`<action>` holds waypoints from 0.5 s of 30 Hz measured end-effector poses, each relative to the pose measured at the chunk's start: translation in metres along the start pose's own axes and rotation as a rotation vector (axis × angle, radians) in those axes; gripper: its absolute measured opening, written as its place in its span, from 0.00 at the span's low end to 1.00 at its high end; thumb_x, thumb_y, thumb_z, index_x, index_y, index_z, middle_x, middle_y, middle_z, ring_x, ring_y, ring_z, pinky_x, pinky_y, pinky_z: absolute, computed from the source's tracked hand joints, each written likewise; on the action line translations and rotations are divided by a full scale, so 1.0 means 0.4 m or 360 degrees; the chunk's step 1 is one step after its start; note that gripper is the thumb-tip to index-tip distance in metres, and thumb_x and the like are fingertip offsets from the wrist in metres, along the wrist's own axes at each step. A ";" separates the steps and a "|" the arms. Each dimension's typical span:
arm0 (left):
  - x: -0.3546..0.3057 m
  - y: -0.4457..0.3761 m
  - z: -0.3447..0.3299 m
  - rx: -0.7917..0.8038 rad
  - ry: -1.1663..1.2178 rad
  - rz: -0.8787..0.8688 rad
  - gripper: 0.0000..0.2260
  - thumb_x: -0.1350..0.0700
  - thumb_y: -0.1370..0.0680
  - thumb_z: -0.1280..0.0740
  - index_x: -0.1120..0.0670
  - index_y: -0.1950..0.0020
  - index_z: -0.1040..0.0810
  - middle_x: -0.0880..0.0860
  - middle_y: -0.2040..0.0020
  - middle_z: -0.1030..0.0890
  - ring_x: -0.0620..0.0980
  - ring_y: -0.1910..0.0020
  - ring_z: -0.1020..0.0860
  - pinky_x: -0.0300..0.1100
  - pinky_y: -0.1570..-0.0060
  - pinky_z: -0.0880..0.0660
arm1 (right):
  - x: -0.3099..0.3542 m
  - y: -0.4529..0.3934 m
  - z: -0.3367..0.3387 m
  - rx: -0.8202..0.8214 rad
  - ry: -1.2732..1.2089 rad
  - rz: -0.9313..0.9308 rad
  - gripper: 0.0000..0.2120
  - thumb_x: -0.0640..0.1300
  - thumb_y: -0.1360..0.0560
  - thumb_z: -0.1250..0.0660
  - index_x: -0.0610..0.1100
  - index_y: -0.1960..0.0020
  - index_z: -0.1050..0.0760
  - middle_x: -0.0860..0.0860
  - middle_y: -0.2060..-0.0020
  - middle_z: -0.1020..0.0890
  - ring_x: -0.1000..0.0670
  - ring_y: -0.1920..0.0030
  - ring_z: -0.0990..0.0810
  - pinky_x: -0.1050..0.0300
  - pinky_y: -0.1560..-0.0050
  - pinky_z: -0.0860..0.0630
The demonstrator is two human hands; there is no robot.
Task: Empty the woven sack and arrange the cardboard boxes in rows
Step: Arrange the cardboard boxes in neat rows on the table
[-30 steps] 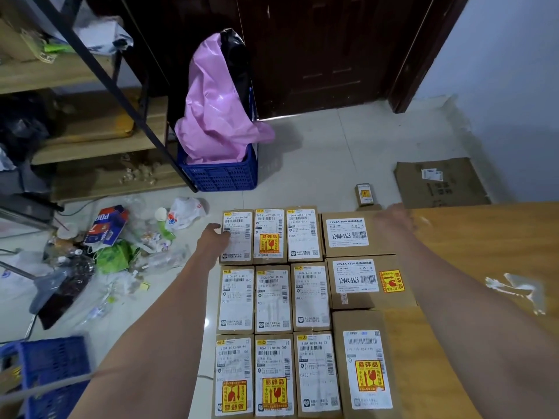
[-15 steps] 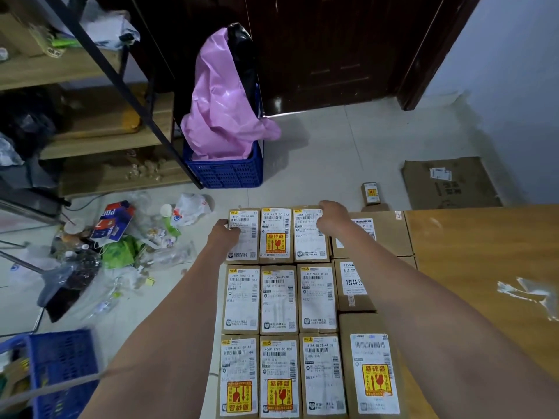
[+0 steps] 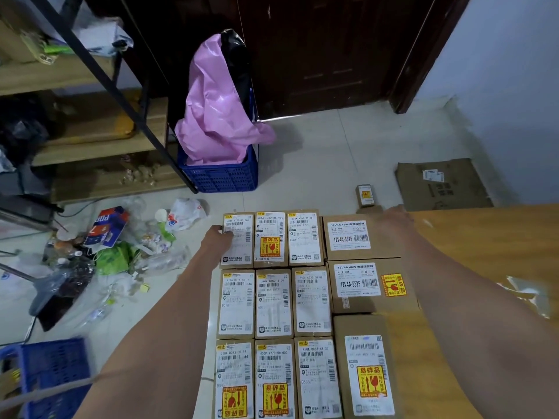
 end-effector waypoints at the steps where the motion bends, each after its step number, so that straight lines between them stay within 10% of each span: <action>1: 0.000 0.003 -0.004 0.0011 0.0000 0.0005 0.20 0.52 0.22 0.39 0.55 0.31 0.29 0.56 0.41 0.19 0.58 0.46 0.20 0.55 0.43 0.21 | -0.022 -0.015 -0.002 0.0051 0.0049 -0.0027 0.39 0.49 0.23 0.35 0.37 0.21 0.51 0.38 0.24 0.41 0.37 0.26 0.40 0.43 0.29 0.37; 8: 0.002 0.016 -0.011 -0.0038 -0.0045 -0.0016 0.16 0.54 0.22 0.39 0.57 0.35 0.28 0.57 0.42 0.20 0.60 0.44 0.21 0.56 0.40 0.23 | -0.042 0.015 -0.020 0.0275 0.0230 0.0179 0.25 0.54 0.20 0.38 0.37 0.32 0.30 0.42 0.38 0.22 0.42 0.38 0.23 0.54 0.50 0.30; 15: 0.048 0.068 0.002 -0.0060 -0.0014 0.0090 0.19 0.53 0.20 0.42 0.58 0.30 0.30 0.60 0.40 0.21 0.60 0.44 0.22 0.49 0.49 0.25 | -0.113 0.027 0.003 0.0302 -0.0039 0.0099 0.24 0.51 0.22 0.35 0.35 0.34 0.27 0.40 0.40 0.22 0.39 0.39 0.23 0.46 0.37 0.26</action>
Point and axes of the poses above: each hand's wrist, its own y-axis away from the middle knuckle, its own z-axis out of the back of the hand, x = y × z, the point moved 4 cm from there along -y, towards the middle knuckle
